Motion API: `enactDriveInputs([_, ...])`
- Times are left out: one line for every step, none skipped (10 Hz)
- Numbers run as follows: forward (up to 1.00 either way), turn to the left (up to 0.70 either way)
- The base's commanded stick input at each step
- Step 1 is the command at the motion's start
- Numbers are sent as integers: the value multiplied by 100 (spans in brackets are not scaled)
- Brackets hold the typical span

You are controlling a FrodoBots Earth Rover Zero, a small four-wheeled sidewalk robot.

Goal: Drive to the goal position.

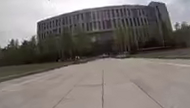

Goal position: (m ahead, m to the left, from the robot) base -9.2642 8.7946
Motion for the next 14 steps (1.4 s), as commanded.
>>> enactDriveInputs([70,0])
enactDriveInputs([70,0])
enactDriveInputs([70,0])
enactDriveInputs([70,0])
enactDriveInputs([70,0])
enactDriveInputs([70,0])
enactDriveInputs([70,0])
enactDriveInputs([70,0])
enactDriveInputs([70,0])
enactDriveInputs([70,0])
enactDriveInputs([70,0])
enactDriveInputs([70,0])
enactDriveInputs([70,0])
enactDriveInputs([70,0])
